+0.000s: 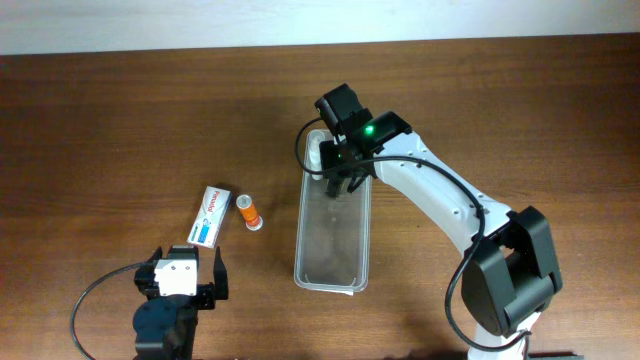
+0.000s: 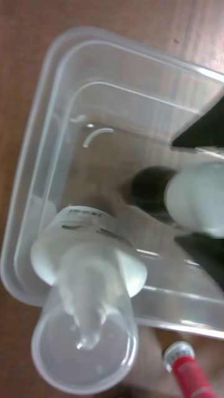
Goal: Pack container
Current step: 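Move the dark bottle into the container and open the right gripper, then lower the right gripper onto the gold-capped jar and grasp it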
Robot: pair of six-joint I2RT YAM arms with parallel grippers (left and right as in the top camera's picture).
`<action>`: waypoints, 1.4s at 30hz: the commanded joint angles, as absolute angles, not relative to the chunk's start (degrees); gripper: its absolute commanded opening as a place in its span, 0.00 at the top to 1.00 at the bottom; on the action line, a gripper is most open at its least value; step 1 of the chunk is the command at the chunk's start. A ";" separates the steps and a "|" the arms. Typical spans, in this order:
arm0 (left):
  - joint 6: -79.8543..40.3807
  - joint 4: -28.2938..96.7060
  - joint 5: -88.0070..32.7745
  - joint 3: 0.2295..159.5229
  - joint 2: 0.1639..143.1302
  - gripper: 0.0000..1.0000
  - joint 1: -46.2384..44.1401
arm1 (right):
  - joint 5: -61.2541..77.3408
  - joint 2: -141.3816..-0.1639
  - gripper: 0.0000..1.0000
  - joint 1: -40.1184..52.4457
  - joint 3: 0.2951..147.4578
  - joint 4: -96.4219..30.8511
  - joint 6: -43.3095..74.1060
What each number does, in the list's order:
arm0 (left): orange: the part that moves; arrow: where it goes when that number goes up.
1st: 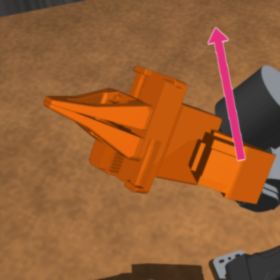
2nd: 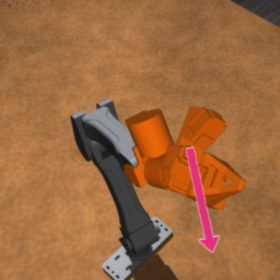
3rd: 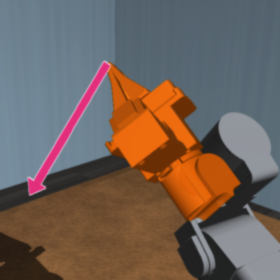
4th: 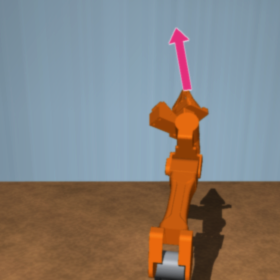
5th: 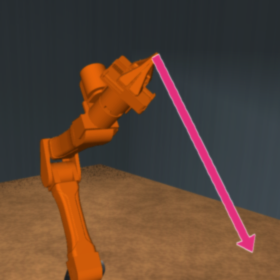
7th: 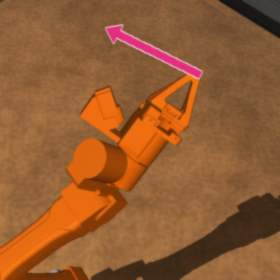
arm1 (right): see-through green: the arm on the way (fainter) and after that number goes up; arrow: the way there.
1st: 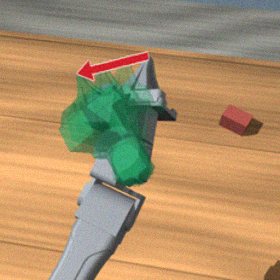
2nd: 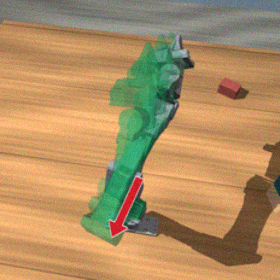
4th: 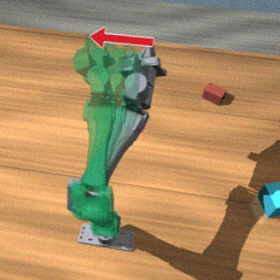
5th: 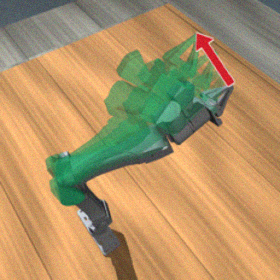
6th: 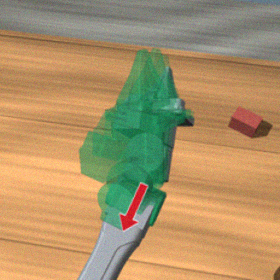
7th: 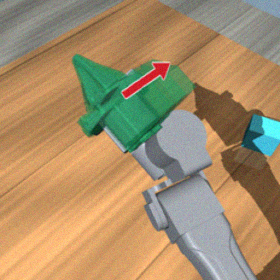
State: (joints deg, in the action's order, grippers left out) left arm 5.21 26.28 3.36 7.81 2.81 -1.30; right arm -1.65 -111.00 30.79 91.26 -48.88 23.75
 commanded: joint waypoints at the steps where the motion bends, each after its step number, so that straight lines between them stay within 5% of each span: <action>1: 6.33 26.15 2.74 7.57 2.28 0.01 -0.95 | -1.93 -111.07 0.56 30.63 91.90 -48.53 22.52; 16: 6.33 26.15 2.74 7.57 2.28 0.01 -0.95 | -6.09 -95.88 0.32 27.92 103.20 -65.65 21.26; 29: 6.33 26.15 2.74 7.57 2.28 0.01 -0.95 | -4.67 -82.61 0.21 3.73 100.05 -90.35 23.35; 42: 6.33 26.15 2.74 7.57 2.28 0.01 -0.95 | 3.11 -82.87 0.22 -5.56 64.45 -69.52 22.74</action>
